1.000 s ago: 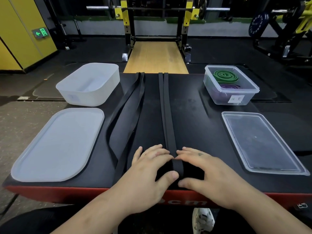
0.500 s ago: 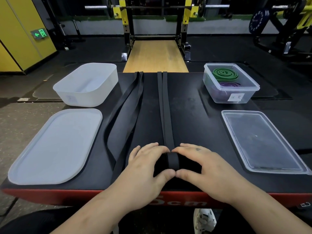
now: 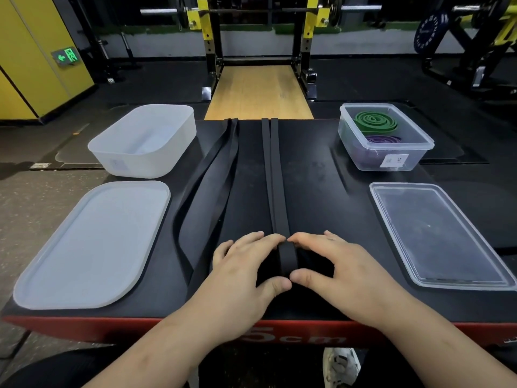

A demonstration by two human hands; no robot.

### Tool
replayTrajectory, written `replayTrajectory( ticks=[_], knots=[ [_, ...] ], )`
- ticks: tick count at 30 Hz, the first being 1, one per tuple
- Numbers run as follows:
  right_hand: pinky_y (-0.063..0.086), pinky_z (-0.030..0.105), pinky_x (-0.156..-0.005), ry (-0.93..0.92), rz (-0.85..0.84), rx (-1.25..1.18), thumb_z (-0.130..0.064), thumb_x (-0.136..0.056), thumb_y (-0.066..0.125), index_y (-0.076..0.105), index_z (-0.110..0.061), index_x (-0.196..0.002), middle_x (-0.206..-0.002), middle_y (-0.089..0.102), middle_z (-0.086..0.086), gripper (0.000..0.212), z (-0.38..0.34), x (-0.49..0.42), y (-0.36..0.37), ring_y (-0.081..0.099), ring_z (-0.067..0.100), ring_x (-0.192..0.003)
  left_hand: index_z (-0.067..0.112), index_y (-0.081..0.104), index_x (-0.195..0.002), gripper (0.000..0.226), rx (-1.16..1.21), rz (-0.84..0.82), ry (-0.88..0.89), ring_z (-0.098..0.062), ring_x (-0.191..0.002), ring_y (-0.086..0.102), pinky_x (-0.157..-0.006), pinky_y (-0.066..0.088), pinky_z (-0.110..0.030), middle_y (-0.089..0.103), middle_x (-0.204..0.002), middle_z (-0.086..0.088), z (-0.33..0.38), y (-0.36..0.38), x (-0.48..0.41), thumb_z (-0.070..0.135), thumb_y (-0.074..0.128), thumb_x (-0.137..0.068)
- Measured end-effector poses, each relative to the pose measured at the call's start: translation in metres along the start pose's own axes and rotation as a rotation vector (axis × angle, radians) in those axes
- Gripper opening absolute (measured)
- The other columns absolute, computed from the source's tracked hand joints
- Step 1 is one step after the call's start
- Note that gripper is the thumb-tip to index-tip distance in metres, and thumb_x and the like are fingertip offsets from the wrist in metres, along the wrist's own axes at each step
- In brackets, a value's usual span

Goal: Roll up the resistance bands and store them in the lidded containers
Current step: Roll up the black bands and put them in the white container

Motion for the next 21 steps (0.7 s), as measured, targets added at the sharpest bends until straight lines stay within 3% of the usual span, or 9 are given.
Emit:
replayTrajectory(
  ticks=[2,4,6,8,12,16,19,21],
  knots=[
    [0.022,0.007,-0.11,0.001,0.009,-0.001,-0.052,-0.091,0.067,0.048,-0.067,-0.123,-0.115,0.052,-0.049,0.04,0.001,0.0,0.0,0.036,-0.029,-0.121,0.049,0.028,-0.151,0.058,-0.017,0.01,-0.009,0.041,-0.112,-0.021,-0.122,-0.001,-0.027,0.026,-0.136,0.037,0.0,0.0,-0.002,0.051,0.054,-0.099],
    [0.032,0.016,-0.11,0.014,0.0,-0.001,-0.055,-0.089,0.068,0.041,-0.069,-0.128,-0.123,0.052,-0.043,0.05,0.002,0.001,-0.001,0.041,-0.018,-0.127,0.047,0.029,-0.152,0.056,-0.059,0.032,0.001,0.028,-0.133,-0.009,-0.124,-0.002,-0.033,0.032,-0.149,0.033,-0.001,0.002,-0.006,0.052,0.05,-0.1],
    [0.021,0.01,-0.115,0.01,-0.011,0.002,-0.052,-0.09,0.071,0.036,-0.07,-0.133,-0.126,0.049,-0.045,0.058,0.003,0.001,-0.001,0.029,-0.029,-0.127,0.045,0.029,-0.153,0.055,-0.093,0.048,0.006,0.013,-0.146,-0.002,-0.124,-0.001,-0.036,0.032,-0.153,0.029,-0.003,0.002,-0.01,0.054,0.045,-0.101],
    [0.004,0.004,-0.116,-0.005,0.002,0.031,-0.047,-0.093,0.07,0.038,-0.067,-0.131,-0.126,0.05,-0.044,0.054,0.002,-0.002,0.0,0.022,-0.038,-0.121,0.045,0.03,-0.153,0.055,-0.1,0.041,0.012,0.009,-0.149,-0.002,-0.124,-0.001,-0.038,0.031,-0.154,0.028,-0.005,0.002,-0.014,0.055,0.043,-0.101],
    [0.006,0.027,-0.129,-0.042,0.036,0.079,-0.043,-0.097,0.065,0.04,-0.053,-0.144,-0.139,0.053,-0.033,0.054,0.001,-0.008,0.005,0.036,-0.014,-0.139,0.044,0.027,-0.154,0.063,-0.076,-0.013,0.011,0.013,-0.148,-0.008,-0.125,-0.004,-0.036,0.025,-0.156,0.032,-0.007,0.002,-0.014,0.06,0.049,-0.097],
    [0.011,0.029,-0.128,-0.083,0.064,0.061,-0.037,-0.098,0.065,0.045,-0.048,-0.142,-0.137,0.053,-0.034,0.05,-0.002,-0.007,0.005,0.038,-0.015,-0.136,0.042,0.035,-0.151,0.062,-0.055,0.039,0.008,0.019,-0.144,-0.002,-0.125,-0.001,-0.036,0.032,-0.149,0.038,-0.006,0.0,-0.015,0.055,0.058,-0.095],
    [0.018,0.024,-0.124,-0.088,0.051,0.019,-0.039,-0.098,0.066,0.046,-0.053,-0.138,-0.132,0.05,-0.042,0.047,-0.005,0.0,0.001,0.037,-0.018,-0.133,0.042,0.035,-0.151,0.061,-0.012,0.006,0.003,0.031,-0.132,-0.012,-0.126,-0.004,-0.034,0.02,-0.122,0.055,-0.003,-0.001,-0.005,0.055,0.057,-0.096],
    [0.021,0.029,-0.125,-0.109,0.003,0.028,-0.047,-0.095,0.061,0.047,-0.051,-0.138,-0.133,0.052,-0.038,0.045,-0.006,0.008,0.004,0.039,-0.011,-0.136,0.042,0.036,-0.151,0.062,-0.017,-0.012,0.02,0.025,-0.139,-0.011,-0.126,-0.006,-0.036,0.025,-0.131,0.052,-0.001,0.001,0.006,0.057,0.058,-0.095]
  ],
)
Point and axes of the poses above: each hand's wrist, its own x-axis away from the middle knuckle, its own y-axis out of the palm, z = x × y, the point moved 4 cm from there along -x, towards the middle knuckle
